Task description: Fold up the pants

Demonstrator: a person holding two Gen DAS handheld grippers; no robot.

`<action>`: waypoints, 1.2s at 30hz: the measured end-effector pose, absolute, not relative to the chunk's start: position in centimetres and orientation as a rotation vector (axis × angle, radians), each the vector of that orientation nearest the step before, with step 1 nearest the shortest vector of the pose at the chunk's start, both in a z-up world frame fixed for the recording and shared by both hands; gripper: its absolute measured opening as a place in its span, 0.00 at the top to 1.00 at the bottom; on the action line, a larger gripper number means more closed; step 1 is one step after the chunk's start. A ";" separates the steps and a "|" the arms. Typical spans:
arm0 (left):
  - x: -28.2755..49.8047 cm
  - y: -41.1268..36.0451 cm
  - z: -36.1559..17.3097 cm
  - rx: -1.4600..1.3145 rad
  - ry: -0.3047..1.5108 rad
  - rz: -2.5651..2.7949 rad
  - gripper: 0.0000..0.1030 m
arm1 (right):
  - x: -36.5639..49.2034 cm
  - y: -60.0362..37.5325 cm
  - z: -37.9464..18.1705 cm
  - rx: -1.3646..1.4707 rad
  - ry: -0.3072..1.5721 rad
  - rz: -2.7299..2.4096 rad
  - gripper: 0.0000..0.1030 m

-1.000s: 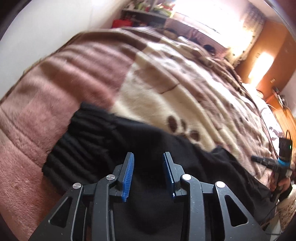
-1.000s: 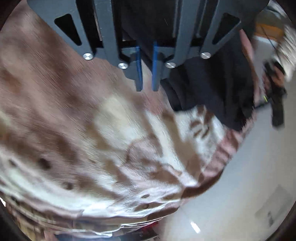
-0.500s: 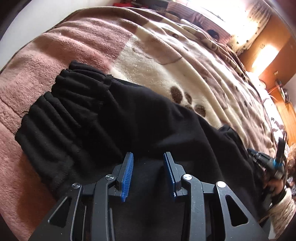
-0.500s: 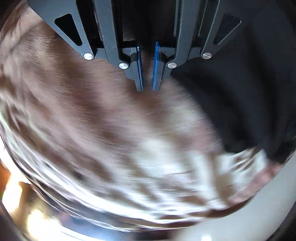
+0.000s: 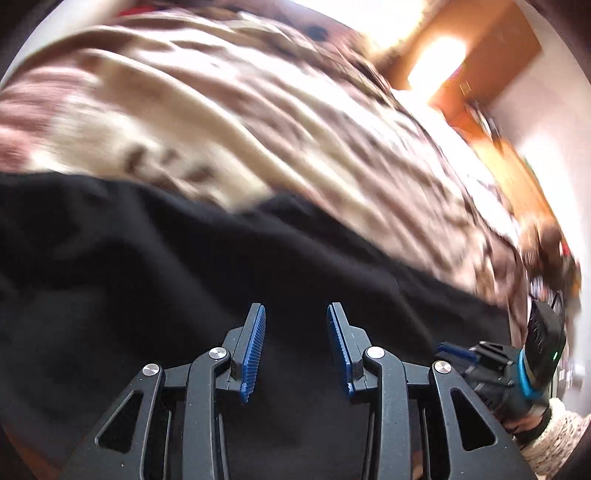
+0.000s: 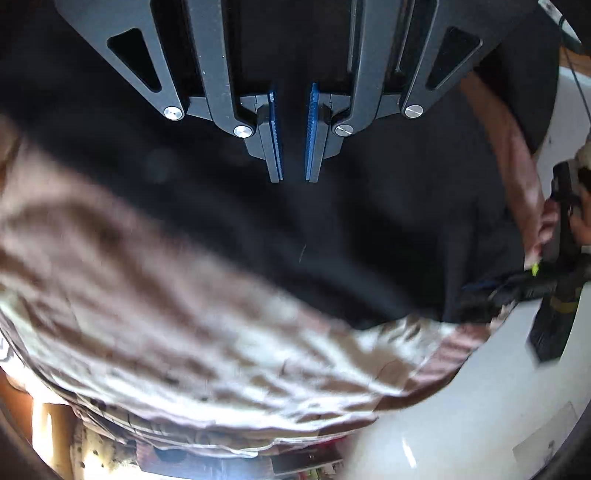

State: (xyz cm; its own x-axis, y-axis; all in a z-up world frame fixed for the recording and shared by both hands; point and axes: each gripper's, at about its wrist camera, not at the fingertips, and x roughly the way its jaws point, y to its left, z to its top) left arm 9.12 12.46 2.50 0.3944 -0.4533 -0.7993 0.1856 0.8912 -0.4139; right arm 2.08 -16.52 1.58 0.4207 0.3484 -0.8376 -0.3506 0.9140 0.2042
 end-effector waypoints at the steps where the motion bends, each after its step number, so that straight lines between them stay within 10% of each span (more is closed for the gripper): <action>1: 8.4 11.5 1.8 -0.261 1.114 -0.434 0.53 | 0.4 -16.0 0.5 -0.024 1.078 0.414 0.78; 28: 5.8 8.7 2.1 -0.237 1.120 -0.310 0.53 | -10.2 -44.5 4.9 0.327 0.860 -0.370 0.73; 32: 7.6 13.6 3.5 -0.248 1.073 -0.174 0.53 | -8.9 -48.9 4.4 0.385 0.870 -0.428 0.48; 36: 9.3 18.3 4.1 -0.219 1.035 -0.021 0.53 | -6.7 -50.9 2.6 0.456 0.903 -0.378 0.48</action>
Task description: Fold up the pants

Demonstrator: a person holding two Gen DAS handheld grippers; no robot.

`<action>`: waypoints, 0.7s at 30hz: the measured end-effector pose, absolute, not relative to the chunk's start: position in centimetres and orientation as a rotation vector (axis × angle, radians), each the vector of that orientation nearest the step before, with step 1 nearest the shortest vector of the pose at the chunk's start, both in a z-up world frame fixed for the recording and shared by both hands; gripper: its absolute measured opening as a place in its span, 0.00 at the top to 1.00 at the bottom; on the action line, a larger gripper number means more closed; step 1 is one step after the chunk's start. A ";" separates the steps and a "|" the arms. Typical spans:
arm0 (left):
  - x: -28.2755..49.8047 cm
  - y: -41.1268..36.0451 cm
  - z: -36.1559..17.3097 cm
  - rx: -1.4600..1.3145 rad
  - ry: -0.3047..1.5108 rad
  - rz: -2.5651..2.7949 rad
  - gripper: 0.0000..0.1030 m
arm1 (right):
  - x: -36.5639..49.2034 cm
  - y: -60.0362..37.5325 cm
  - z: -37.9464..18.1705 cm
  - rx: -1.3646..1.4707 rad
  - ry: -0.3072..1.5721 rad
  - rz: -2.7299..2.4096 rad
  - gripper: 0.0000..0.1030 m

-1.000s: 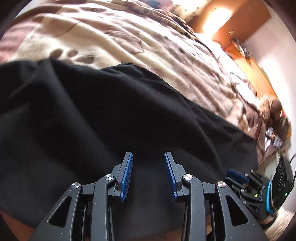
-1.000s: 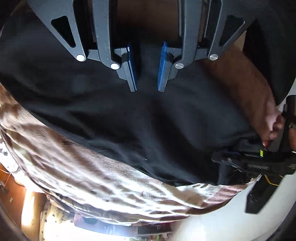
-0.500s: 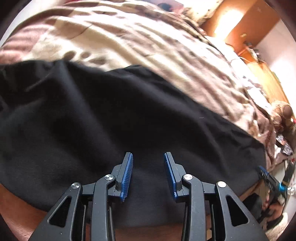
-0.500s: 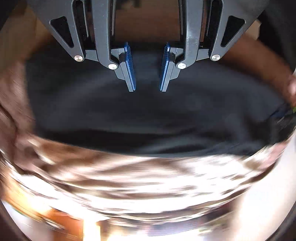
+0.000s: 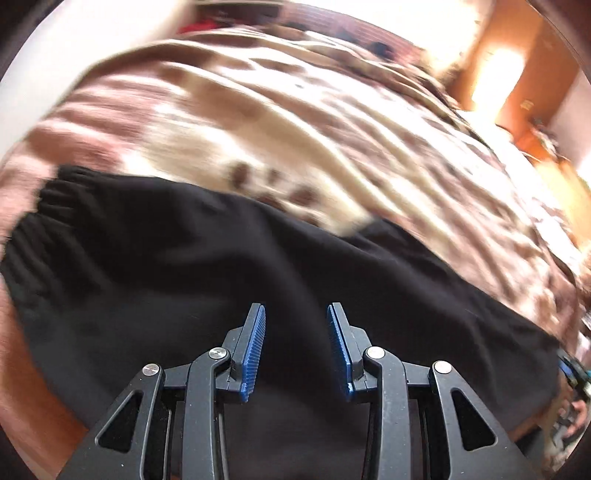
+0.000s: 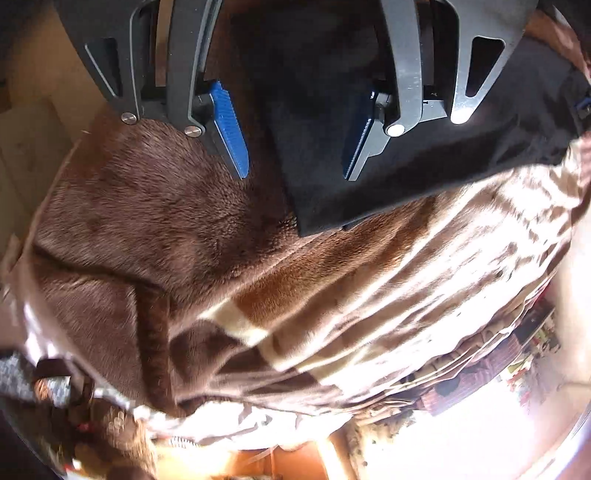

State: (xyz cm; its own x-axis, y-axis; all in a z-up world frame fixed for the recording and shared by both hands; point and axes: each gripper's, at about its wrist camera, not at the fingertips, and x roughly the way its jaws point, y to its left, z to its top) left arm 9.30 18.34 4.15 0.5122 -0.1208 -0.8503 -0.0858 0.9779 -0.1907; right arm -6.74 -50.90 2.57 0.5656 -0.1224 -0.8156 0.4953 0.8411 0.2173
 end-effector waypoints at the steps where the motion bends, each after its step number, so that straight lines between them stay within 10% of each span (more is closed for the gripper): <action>1: 9.5 19.5 4.0 -0.239 1.032 0.023 0.53 | -6.2 -51.4 2.1 0.516 0.901 -0.351 0.48; 6: 9.5 21.8 3.5 -0.298 1.008 0.089 0.53 | -5.6 -50.6 1.6 0.605 0.904 -0.323 0.64; 21: 9.1 33.9 9.7 -0.292 0.849 0.343 0.49 | -0.3 -38.3 8.5 0.265 0.794 -0.207 0.52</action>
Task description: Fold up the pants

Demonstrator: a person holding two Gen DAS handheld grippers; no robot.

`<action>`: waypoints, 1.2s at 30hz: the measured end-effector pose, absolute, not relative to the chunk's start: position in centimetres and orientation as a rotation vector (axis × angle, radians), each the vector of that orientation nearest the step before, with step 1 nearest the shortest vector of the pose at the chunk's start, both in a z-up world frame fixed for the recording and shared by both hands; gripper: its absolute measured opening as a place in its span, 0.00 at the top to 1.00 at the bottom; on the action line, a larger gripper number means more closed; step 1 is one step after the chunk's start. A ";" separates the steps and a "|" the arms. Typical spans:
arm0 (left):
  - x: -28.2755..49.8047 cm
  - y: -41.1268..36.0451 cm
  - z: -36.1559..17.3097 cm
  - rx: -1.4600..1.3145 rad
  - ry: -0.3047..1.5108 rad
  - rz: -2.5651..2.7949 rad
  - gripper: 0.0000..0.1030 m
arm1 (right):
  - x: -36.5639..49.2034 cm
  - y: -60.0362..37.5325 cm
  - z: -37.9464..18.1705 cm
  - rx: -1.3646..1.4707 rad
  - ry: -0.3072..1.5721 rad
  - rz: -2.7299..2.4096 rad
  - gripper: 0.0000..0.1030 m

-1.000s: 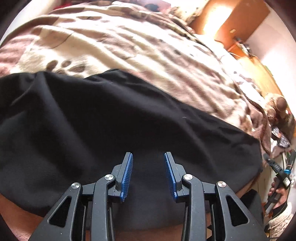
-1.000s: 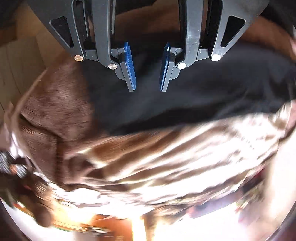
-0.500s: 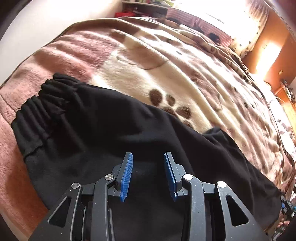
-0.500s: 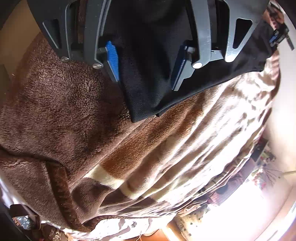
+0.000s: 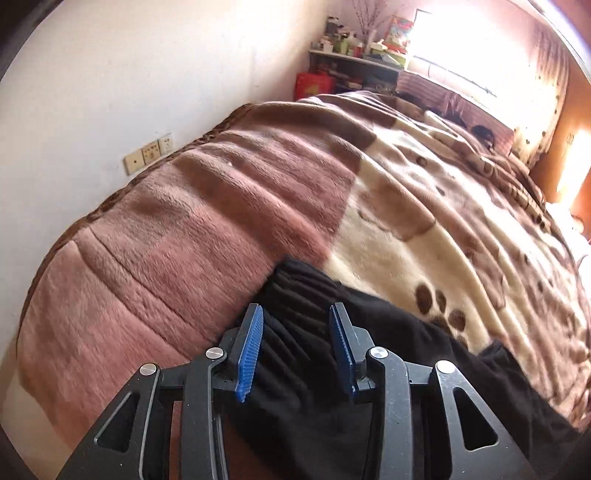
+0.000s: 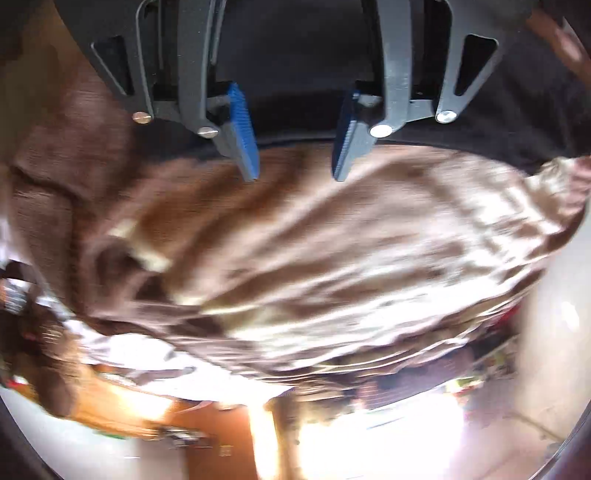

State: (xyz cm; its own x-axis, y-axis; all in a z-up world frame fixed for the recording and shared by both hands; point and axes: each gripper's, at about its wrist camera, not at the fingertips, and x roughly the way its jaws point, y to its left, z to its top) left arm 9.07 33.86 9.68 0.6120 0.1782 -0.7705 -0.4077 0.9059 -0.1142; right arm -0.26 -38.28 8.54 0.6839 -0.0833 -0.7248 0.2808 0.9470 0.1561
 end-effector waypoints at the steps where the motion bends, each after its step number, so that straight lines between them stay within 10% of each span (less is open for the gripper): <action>1: 9.2 34.4 9.6 -0.303 0.861 0.347 0.44 | 0.3 -37.3 8.3 0.276 0.803 -0.170 0.52; 19: 10.1 35.0 6.9 -0.420 1.074 0.315 0.39 | 6.2 -23.7 3.8 0.259 0.951 0.182 0.52; 22: 10.5 34.8 6.7 -0.363 1.089 0.358 0.66 | 7.5 -22.0 3.3 0.260 0.973 0.234 0.52; 29: 10.1 34.4 9.2 -0.106 1.006 0.467 0.88 | 9.6 -18.4 3.3 0.246 0.975 0.318 0.52; 36: 7.9 36.7 11.1 -0.321 0.896 0.401 0.87 | 8.3 -19.5 2.4 0.261 0.982 0.298 0.52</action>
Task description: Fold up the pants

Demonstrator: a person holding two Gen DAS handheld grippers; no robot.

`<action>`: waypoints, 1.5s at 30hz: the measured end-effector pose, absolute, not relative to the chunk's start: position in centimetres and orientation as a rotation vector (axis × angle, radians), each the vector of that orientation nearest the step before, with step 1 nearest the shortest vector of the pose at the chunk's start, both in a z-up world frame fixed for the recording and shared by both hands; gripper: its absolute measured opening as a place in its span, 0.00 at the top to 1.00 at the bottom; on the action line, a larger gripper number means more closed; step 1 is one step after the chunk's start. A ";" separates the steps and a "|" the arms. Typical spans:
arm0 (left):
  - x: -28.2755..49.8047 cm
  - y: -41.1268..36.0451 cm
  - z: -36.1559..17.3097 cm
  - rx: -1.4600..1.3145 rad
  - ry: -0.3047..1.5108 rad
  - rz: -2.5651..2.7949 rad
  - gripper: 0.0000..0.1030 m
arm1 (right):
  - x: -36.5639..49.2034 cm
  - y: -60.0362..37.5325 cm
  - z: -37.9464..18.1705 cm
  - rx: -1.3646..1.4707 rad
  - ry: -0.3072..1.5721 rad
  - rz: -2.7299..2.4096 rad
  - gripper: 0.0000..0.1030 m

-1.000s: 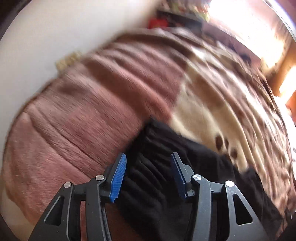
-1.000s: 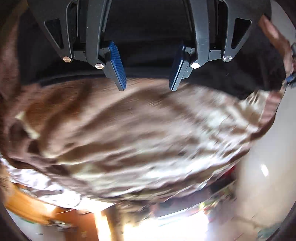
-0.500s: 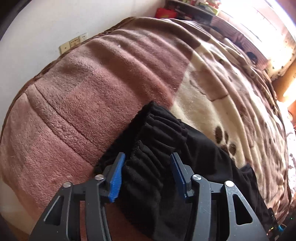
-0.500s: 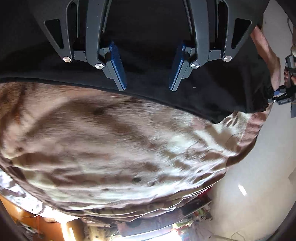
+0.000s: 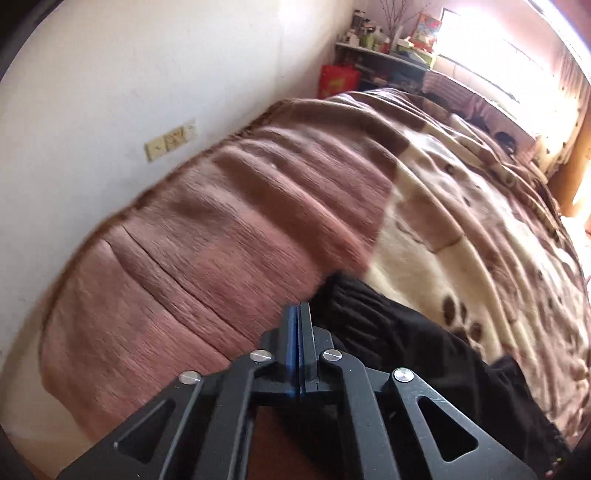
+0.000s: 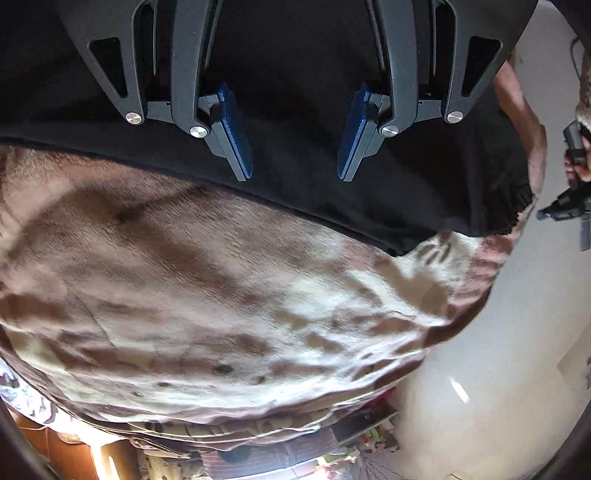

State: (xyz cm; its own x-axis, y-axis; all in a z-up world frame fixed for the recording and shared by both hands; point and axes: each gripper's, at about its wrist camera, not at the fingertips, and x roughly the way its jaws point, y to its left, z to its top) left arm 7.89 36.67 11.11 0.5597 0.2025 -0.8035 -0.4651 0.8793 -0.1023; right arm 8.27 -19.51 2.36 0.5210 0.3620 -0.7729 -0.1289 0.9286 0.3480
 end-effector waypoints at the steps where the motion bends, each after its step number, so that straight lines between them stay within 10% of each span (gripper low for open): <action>1: 7.8 36.0 11.0 -0.333 0.893 0.360 0.83 | 8.2 -19.9 2.0 0.262 0.997 0.273 0.52; 11: 8.9 24.4 10.8 -0.303 0.914 0.038 0.58 | 5.3 -25.7 4.0 0.240 0.952 0.149 0.52; 36: 5.0 -13.4 -0.5 -0.107 1.239 -0.584 0.50 | -11.3 -52.2 -0.3 0.933 0.921 -0.200 0.42; 41: 5.5 -13.0 -0.1 -0.107 1.239 -0.558 0.49 | -11.4 -52.8 1.2 1.076 0.801 -0.103 0.82; 45: 5.6 -12.8 1.1 -0.086 1.214 -0.565 0.50 | -9.8 -51.9 3.9 1.083 0.728 0.035 0.90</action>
